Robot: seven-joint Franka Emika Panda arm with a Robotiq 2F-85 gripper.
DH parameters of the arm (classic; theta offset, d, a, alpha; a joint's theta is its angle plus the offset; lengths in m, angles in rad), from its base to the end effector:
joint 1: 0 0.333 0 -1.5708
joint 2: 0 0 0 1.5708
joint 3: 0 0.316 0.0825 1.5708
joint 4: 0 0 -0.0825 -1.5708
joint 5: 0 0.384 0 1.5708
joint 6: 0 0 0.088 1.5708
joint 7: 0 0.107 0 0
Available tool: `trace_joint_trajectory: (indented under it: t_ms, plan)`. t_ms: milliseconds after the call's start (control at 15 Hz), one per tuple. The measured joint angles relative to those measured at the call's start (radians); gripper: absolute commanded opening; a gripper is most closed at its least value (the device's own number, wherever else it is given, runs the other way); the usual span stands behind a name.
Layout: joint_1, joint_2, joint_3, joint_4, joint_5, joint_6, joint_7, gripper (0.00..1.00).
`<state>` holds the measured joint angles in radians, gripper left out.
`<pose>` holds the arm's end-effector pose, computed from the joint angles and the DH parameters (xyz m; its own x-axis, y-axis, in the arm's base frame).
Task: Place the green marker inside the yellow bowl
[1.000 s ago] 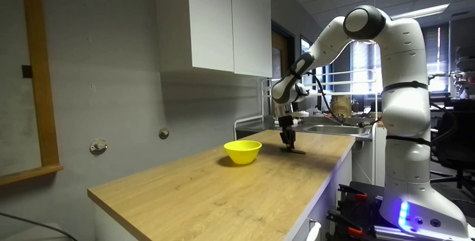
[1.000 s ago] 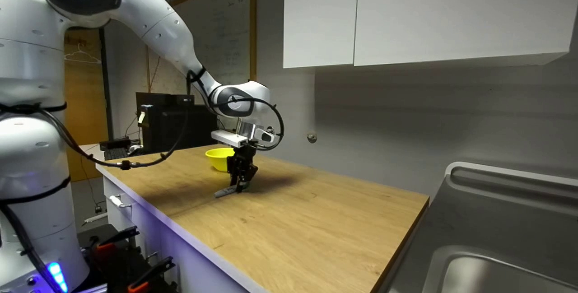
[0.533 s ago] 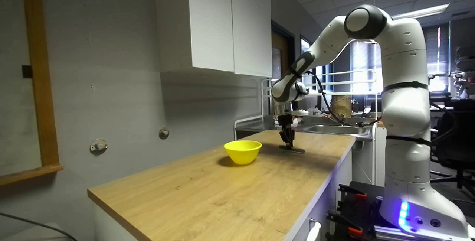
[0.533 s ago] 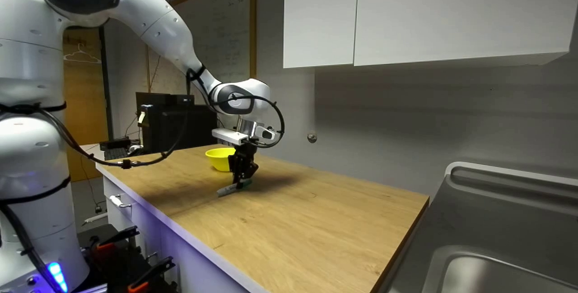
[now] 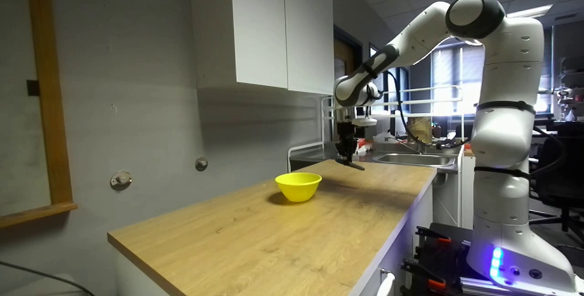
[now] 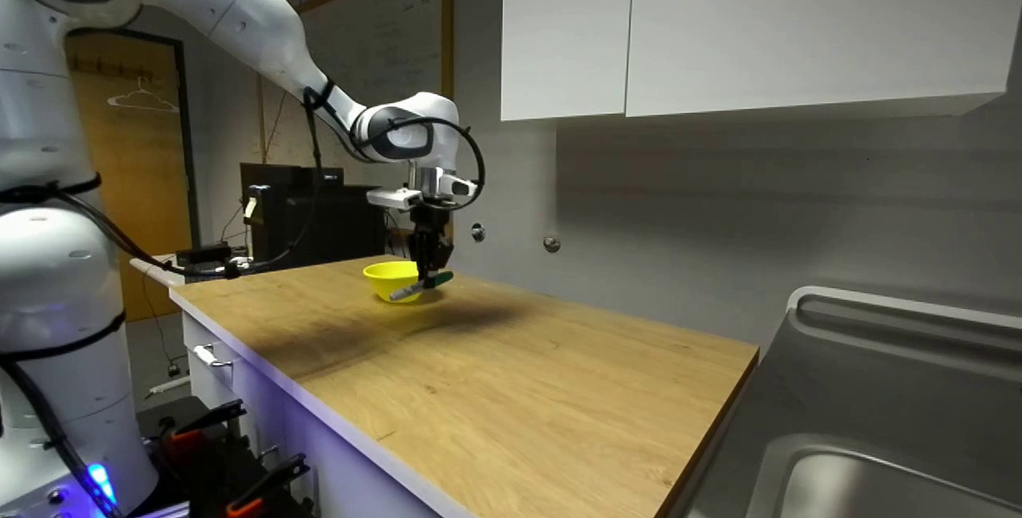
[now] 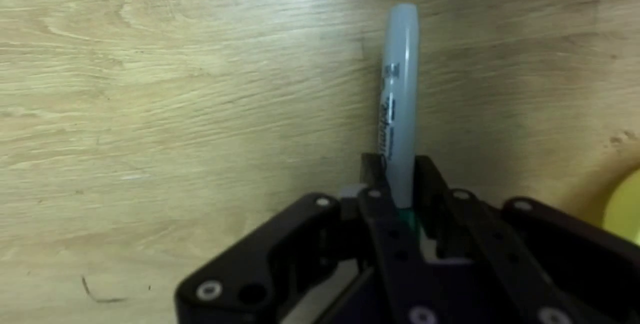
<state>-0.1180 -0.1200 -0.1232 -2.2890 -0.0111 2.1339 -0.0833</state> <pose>0.4776 -0.1185 0.3980 0.9881 -0.1499 -0.0353 -0.1502 -0.9886 -0.0085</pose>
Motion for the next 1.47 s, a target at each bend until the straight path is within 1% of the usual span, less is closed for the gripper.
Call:
trace_joint_trajectory:
  t_ms: [200,400,667,867,1067,1467]
  plan:
    - [0.027,-0.092,0.040,0.003,0.000,0.003,0.117,0.07]
    - [0.058,-0.154,0.114,0.016,-0.013,0.052,0.266,0.06]
    - [0.085,-0.163,0.236,0.049,-0.097,0.140,0.476,0.06]
    - [0.086,-0.140,0.302,0.061,-0.195,0.208,0.626,0.06]
    - [0.085,-0.102,0.330,0.063,-0.303,0.260,0.770,0.06]
    - [0.078,-0.013,0.328,0.061,-0.469,0.293,1.009,0.06]
